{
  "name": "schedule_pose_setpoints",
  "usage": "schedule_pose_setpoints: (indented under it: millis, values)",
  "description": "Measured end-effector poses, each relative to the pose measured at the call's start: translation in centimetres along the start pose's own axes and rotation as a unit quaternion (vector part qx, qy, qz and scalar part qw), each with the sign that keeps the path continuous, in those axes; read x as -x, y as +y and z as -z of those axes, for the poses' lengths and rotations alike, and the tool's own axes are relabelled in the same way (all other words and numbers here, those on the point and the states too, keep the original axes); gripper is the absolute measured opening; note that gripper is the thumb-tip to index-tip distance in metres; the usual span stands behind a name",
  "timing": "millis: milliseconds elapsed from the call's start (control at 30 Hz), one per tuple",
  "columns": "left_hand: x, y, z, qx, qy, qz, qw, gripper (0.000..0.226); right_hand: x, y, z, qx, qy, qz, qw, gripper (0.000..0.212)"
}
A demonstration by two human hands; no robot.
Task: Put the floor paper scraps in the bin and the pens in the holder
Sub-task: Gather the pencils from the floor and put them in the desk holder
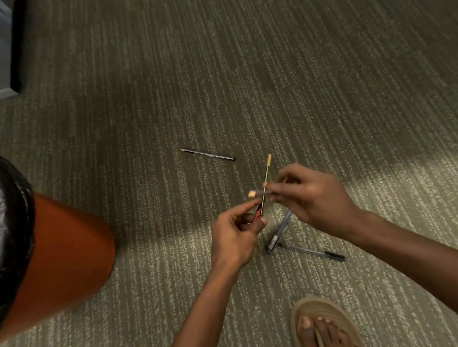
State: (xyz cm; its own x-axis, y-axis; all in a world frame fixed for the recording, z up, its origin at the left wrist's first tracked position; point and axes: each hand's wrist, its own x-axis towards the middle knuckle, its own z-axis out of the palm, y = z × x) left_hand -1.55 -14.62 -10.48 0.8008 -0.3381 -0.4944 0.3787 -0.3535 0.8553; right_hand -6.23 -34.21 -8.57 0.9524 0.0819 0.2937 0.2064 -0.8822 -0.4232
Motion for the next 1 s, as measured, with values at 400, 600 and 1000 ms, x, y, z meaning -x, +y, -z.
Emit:
schedule_pose_setpoints:
  millis: [400, 600, 1000]
  values:
    - [0.5, -0.5, 0.4, 0.082, -0.060, 0.014, 0.995, 0.039, -0.1, 0.9, -0.9, 0.135, -0.093, 0.185, 0.969, 0.031]
    - [0.7, 0.0, 1.5, 0.158, -0.023, 0.029, 0.987, 0.036, 0.0, 1.1, 0.0, 0.071, 0.005, 0.062, 0.996, 0.020]
    - [0.7, 0.5, -2.4, 0.177, 0.106, 0.005, 0.978, 0.018, -1.3, -5.4, -1.5, -0.583, 0.013, -0.522, 0.622, 0.011]
